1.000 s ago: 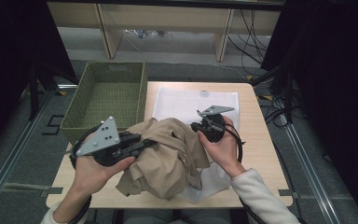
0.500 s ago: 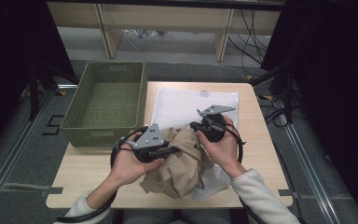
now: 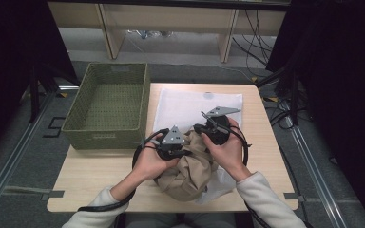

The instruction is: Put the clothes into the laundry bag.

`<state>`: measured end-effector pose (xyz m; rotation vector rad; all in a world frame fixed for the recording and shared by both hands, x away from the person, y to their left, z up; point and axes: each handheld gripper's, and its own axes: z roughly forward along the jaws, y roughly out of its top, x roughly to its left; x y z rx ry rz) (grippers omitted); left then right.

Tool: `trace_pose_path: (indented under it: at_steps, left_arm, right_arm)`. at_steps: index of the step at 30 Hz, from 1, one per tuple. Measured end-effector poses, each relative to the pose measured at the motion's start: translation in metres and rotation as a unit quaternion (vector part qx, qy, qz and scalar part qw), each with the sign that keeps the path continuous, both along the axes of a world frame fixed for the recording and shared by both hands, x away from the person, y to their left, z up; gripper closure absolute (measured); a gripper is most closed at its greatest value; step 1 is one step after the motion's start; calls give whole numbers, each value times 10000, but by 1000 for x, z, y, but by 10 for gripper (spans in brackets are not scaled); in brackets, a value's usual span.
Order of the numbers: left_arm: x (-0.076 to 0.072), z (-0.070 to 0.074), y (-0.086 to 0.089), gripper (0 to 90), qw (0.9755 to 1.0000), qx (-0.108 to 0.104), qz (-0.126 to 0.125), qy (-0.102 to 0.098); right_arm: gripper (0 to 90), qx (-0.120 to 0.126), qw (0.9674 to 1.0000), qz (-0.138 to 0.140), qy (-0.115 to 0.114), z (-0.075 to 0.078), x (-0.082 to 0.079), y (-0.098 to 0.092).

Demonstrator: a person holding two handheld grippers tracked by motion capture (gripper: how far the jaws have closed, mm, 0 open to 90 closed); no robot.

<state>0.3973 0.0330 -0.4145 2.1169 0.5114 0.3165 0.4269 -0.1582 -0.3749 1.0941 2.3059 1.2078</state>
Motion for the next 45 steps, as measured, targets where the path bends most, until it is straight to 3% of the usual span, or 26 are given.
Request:
trace_pose_path:
  at_steps: [3,4,5,9,10,12,13,14,17,18,19,23,25,26,27,28,30,33,34,35,36,39,41,43,45]
  left_arm:
    - [4,-6,-1,852,9998,-32,169,116]
    - [7,-9,-2,852,9994,53,313,139]
    - [8,-10,-1,852,9992,150,349,141]
    - [13,-13,0,853,9981,226,547,172]
    - [16,-15,1,853,9973,281,667,121]
    - [17,-16,2,853,9954,293,895,201]
    - [17,-16,2,853,9954,293,895,201]
    - [19,-16,3,853,9939,332,1040,147]
    - [21,-15,3,853,9934,429,1064,49]
    - [21,-16,2,853,9919,445,1186,-8]
    - [20,-16,1,853,9909,350,1295,92]
    - [23,-16,1,853,9897,443,1363,-2]
    - [23,-19,-3,851,9901,249,1379,39]
    - [23,-19,-3,848,9901,249,1379,39]
    - [21,-20,-6,848,9911,182,1319,77]
    - [21,-23,-8,809,9937,2,1117,94]
    - [20,-23,-7,737,9938,-85,1102,68]
    - [18,-21,-3,607,9938,-204,1095,42]
    - [16,-19,-1,607,9940,-301,1051,51]
    - [13,-16,1,560,9935,-415,1056,67]
    - [8,-10,8,482,9931,-555,1029,81]
    - [1,-1,17,419,9932,-635,978,12]
    - [-5,7,25,373,9911,-901,974,48]
    - [-10,19,40,305,9895,-981,1048,-186]
    - [-11,24,49,273,9885,-1053,1055,-247]
  right_arm:
    - [900,-18,10000,17,-38,1,0,0]
    - [900,8,10000,2,46,1,-1,1]
    - [900,10,10000,33,-11,0,-1,1]
    - [900,52,10000,56,29,0,-1,2]
    - [900,-35,9999,81,-84,1,0,0]
    - [900,-3,10000,4,-9,4,-3,1]
    - [900,63,10000,27,16,4,-3,1]
    - [900,-25,9999,62,-83,5,-2,0]
    - [900,3,9999,99,-85,6,-3,0]
    - [900,-40,9999,60,-100,8,-4,0]
    - [900,-19,10000,39,-77,8,-5,0]
    - [900,1,10000,96,-17,7,-6,3]
    - [900,-53,9999,130,-68,4,-5,4]
    - [900,-53,9999,130,-68,4,-5,4]
    - [900,-14,9999,104,14,4,-5,5]
    - [900,-46,9999,99,79,1,-5,6]
    - [900,-46,9998,200,20,-2,-3,6]
    - [899,-13,9999,115,113,-2,-3,6]
    - [900,-66,9999,127,57,-1,-2,4]
    - [900,-100,9999,91,-42,-1,-2,3]
    - [899,10,10000,50,60,0,-2,3]
    - [899,12,9999,-4,117,2,-3,2]
    - [899,10,10000,11,98,2,-2,1]
    - [899,-3,10000,14,52,2,-2,2]
    - [899,14,9999,12,106,2,-3,2]
